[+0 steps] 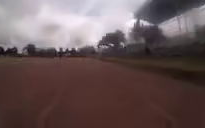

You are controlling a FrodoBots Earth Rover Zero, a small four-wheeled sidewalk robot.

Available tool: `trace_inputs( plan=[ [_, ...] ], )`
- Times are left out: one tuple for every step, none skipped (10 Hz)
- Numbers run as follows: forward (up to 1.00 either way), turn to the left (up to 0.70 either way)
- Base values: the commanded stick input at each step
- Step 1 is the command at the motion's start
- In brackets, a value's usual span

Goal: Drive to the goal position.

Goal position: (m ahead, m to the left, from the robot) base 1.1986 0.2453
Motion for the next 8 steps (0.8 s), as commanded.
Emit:
trace_inputs(
  plan=[
    [1.0,0.0],
    [1.0,0.0],
    [1.0,0.0],
    [1.0,0.0],
    [1.0,0.0],
    [1.0,0.0],
    [1.0,0.0],
    [1.0,0.0]
  ],
)
